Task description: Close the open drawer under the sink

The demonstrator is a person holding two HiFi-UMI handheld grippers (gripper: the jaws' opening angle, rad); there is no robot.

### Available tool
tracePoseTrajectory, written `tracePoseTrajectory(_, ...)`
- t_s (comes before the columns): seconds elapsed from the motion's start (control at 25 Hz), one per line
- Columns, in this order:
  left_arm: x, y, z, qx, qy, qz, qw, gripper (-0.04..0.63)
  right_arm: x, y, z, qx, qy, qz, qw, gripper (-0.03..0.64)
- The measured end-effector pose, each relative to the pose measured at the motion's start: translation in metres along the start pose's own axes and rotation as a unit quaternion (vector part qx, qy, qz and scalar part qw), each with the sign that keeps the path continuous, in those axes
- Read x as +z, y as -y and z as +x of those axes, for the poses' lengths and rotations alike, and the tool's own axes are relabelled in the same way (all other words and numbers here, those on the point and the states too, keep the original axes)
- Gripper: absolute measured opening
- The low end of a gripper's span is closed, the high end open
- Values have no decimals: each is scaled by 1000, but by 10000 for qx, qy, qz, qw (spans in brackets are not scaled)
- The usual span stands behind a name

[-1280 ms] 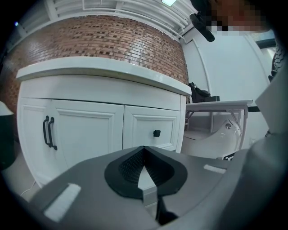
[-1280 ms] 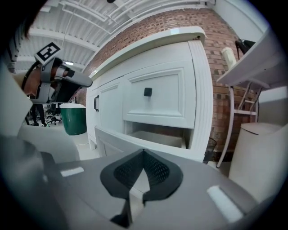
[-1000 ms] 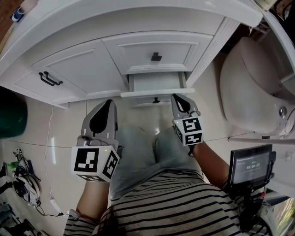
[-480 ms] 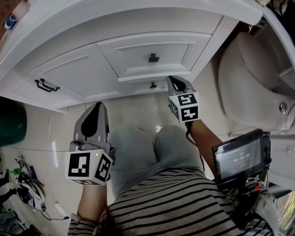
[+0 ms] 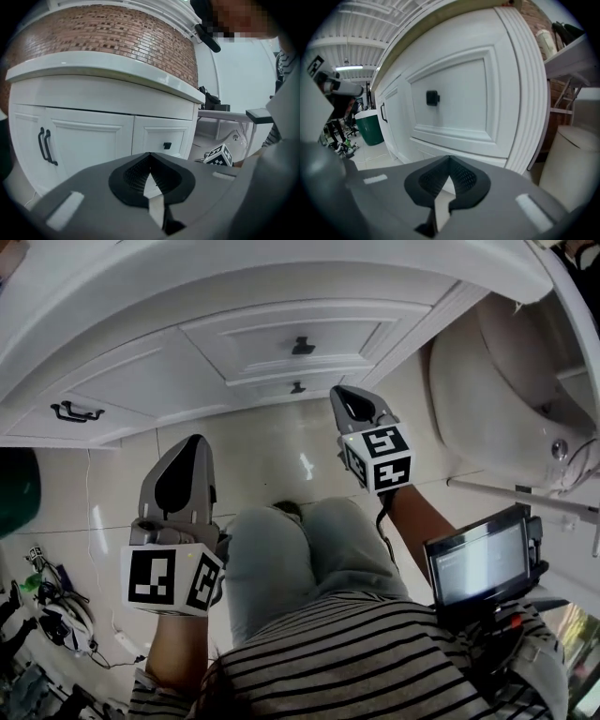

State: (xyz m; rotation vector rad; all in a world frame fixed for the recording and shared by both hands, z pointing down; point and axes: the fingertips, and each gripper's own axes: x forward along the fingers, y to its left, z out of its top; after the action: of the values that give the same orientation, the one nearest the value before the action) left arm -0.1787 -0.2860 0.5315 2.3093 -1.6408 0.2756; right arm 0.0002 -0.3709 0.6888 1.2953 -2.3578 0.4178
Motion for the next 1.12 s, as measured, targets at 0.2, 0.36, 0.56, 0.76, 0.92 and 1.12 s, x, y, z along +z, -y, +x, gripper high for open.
tracePoseTrajectory(0.2,54,27,-31,-70,-221,-112,9997,17,62,-32,-83,175,-69,200,9996,0)
tracePoseTrajectory(0.36,106,50,-78,-122,-374,-268,9989,17,128,-56,-153,184,-33,319,9993,0)
tracePoseTrajectory(0.56,196,85,-145,-138,-226,-241,9994,17,222,-77,-257,164,130,222,9995,0)
tracePoseTrajectory(0.76,269,130,-218,-84,-174,-90,9998,17,294,-102,-360,364,253,131,9989,0)
tracePoseTrajectory(0.92,310,173,-275,-117,-43,66,9999,17,335,-120,-443,462,532,129,9974,0)
tracePoseTrajectory(1.12,317,204,-325,-19,204,167,9997,17,346,-149,-507,605,909,251,9937,0)
